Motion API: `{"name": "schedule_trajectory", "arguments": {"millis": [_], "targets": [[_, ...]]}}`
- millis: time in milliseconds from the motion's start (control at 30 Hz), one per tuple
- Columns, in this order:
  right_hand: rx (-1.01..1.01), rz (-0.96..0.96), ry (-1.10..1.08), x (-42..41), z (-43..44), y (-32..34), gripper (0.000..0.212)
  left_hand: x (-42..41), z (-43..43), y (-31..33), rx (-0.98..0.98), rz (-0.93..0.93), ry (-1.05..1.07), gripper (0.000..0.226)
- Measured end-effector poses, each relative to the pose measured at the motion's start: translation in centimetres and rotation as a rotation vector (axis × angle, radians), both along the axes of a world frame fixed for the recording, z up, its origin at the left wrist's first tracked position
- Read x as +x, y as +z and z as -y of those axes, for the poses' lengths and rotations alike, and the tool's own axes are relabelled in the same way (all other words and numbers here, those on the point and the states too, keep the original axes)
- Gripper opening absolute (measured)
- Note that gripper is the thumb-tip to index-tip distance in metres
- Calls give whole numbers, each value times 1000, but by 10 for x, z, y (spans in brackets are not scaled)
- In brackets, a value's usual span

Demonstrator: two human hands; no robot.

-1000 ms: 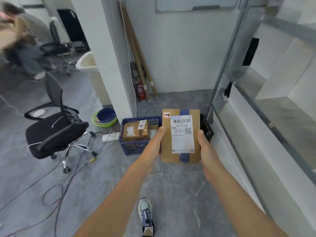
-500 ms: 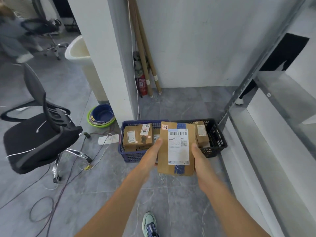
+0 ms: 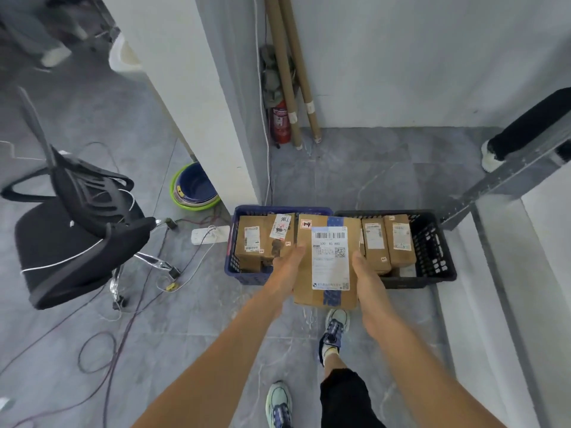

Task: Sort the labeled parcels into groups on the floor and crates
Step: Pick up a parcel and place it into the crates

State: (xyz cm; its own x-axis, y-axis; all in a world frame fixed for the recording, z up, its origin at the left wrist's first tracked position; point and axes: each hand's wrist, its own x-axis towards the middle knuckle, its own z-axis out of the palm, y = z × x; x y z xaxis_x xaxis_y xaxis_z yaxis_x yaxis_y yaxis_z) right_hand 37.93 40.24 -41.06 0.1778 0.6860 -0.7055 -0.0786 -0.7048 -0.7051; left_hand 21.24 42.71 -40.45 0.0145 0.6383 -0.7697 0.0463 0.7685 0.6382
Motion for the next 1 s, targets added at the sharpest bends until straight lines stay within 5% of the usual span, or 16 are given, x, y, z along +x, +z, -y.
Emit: {"name": "schedule_trajectory", "arguments": {"millis": [133, 200, 367, 533, 733, 900, 1000], "targets": [[-77, -27, 25, 11, -53, -46, 33, 14, -49, -37, -52, -37, 25, 34], [-126, -44, 58, 16, -75, -70, 43, 17, -71, -62, -66, -61, 17, 26], [-207, -49, 59, 25, -125, -135, 41, 26, -123, -124, -123, -62, 12, 45], [-274, -39, -6, 20, -171, -216, 36, 27, -166, -216, -194, -71, -24, 91], [-295, 10, -33, 12, -224, -333, 31, 23, -219, -321, -182, -100, -142, 55], [-335, 48, -57, -1, -258, -395, 34, 21, -250, -399, -244, -94, -152, 91], [-325, 122, -41, -3, -270, -431, 32, 20, -269, -417, -213, -140, -188, 75]]}}
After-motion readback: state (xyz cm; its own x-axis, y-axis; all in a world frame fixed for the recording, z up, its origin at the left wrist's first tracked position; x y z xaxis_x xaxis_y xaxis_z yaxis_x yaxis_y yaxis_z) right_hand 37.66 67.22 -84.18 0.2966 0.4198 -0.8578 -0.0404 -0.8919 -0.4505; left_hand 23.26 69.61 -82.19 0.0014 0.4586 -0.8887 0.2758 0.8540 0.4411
